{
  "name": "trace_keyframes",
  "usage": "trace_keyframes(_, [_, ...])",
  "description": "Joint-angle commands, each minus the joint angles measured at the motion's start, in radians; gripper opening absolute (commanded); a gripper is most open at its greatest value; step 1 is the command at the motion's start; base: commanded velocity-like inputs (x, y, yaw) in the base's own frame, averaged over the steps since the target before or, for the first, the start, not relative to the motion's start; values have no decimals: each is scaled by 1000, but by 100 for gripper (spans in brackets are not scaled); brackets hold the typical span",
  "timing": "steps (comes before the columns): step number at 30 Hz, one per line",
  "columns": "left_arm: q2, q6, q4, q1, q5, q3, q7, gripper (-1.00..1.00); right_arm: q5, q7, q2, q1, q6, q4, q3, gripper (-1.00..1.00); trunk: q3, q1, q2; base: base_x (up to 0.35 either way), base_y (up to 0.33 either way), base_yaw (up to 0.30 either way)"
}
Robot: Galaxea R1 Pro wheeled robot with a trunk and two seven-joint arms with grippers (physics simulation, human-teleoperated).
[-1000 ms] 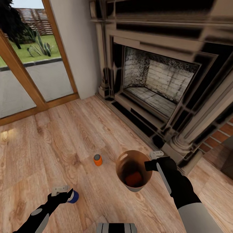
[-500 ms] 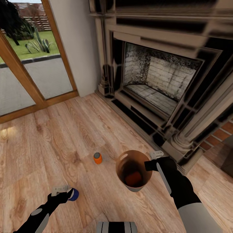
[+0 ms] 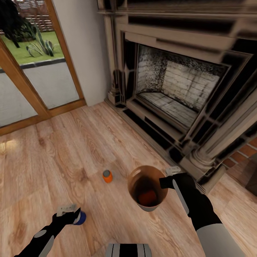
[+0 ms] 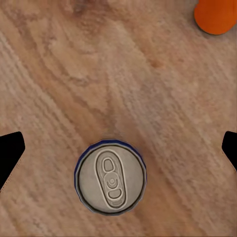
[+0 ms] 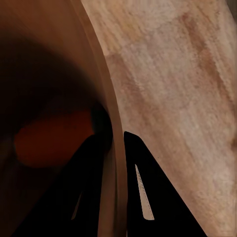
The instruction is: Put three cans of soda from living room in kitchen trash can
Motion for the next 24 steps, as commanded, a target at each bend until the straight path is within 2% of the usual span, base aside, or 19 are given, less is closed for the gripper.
trace_keyframes(1, [0,0,0,0,0,0,0,100,-17,4,0,0,0,0,0,-100,0,0,0,197,0,0])
trace_keyframes(7, [-1,0,0,0,0,0,0,100,-17,4,0,0,0,0,0,-100,0,0,0,87,0,0])
trace_keyframes(24, [0,-1,0,0,0,0,0,100,-17,4,0,0,0,0,0,-100,0,0,0,3,0,0])
